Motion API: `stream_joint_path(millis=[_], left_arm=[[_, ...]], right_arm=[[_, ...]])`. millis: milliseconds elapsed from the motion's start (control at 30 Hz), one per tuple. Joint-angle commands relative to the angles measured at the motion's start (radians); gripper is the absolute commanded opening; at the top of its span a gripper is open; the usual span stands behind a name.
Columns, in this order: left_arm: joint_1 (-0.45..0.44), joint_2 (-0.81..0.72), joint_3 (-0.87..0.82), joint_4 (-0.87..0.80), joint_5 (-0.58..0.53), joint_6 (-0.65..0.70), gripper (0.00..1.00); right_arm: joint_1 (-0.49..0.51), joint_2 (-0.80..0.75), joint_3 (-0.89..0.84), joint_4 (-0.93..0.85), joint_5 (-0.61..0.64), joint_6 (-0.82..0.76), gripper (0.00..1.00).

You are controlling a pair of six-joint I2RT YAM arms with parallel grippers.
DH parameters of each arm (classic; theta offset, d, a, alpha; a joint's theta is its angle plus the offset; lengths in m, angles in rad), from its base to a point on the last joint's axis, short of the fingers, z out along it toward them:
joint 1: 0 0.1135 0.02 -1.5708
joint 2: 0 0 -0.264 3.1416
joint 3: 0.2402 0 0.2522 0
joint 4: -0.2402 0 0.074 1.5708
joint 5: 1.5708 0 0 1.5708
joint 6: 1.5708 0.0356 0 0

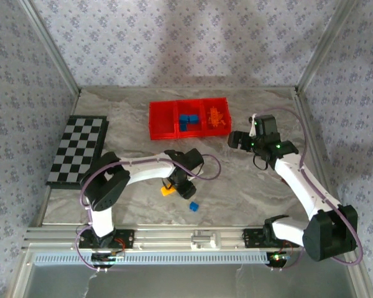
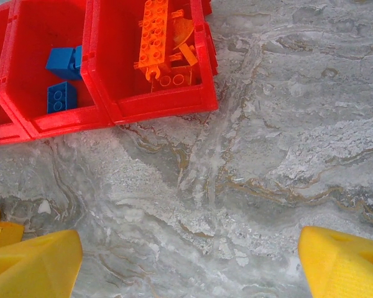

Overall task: Sort the legos into containers by color
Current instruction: Pick up the lego from the middle-left of the table.

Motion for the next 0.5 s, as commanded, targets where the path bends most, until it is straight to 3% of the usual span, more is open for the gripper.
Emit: stream_joint_path(millis=[0,467], left_arm=[[-0.004,0.025,0.024,-0.025,-0.005,0.023,0.61],[-0.004,0.069,0.054,-0.03,-0.016,0.017,0.45]], right_arm=[[-0.008,-0.028,-0.003,-0.029,0.005,0.01,0.92],[-0.019,-0.037,-0.004,-0.038,-0.001,0.009,0.92]])
